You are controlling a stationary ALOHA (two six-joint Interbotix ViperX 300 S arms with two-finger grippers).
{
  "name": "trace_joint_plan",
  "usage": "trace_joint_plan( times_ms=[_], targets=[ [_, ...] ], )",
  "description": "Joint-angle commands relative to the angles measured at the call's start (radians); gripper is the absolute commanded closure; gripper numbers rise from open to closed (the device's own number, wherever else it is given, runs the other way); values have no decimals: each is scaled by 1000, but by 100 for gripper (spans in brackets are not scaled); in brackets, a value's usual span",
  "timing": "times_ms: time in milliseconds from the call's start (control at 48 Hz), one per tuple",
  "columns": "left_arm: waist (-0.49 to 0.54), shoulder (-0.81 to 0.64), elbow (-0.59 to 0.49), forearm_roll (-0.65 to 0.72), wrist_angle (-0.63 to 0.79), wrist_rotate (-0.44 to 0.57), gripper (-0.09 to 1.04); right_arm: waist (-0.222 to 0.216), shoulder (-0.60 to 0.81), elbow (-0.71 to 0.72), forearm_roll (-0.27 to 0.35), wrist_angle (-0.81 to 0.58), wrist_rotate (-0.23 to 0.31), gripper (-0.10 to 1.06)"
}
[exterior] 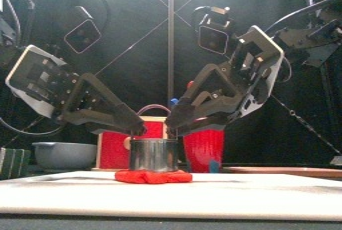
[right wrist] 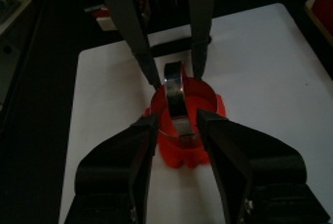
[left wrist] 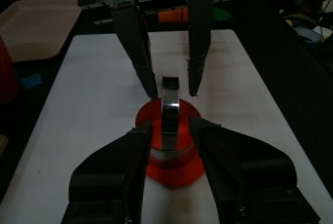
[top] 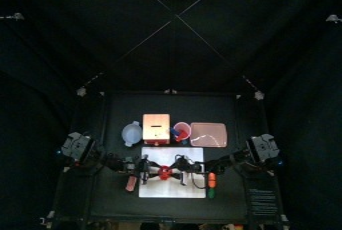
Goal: Get the cutter from the drawer then cut the dough then place the extra dough in the bowl
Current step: Cut the dough
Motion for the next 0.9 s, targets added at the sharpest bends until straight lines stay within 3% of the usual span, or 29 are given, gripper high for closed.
trace_joint_plan(
  times_ms=[21,312,667,896],
  targets=[
    [-2,-11,-12,-5,-11,0,19,-3,-21,-17,-2,-5,0,22],
    [-3,-9,-8,-5,-9,0,31,-5,-18,-21,-2,0,2,22],
    [-2,5,-9,-15,-9,0,32,-5,-8,-32,-2,26,2,22],
    [-2,5,-9,-15,-9,0,32,-6,-8,-32,-2,28,2,34]
  ],
)
